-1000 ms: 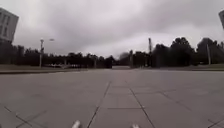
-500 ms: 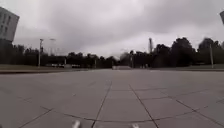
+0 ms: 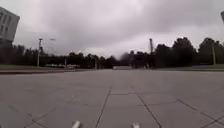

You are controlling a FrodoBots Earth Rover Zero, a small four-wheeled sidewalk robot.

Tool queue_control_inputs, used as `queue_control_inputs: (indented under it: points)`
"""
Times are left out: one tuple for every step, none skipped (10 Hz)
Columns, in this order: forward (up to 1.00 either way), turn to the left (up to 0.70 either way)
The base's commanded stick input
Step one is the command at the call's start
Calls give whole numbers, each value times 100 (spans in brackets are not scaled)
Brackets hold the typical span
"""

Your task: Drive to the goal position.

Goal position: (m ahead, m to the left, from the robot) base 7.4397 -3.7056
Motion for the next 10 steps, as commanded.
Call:
queue_control_inputs:
  points:
    - [70,0]
    - [70,0]
    - [70,0]
    - [70,0]
    - [70,0]
    - [70,0]
    - [70,0]
    - [70,0]
    - [70,0]
    - [70,0]
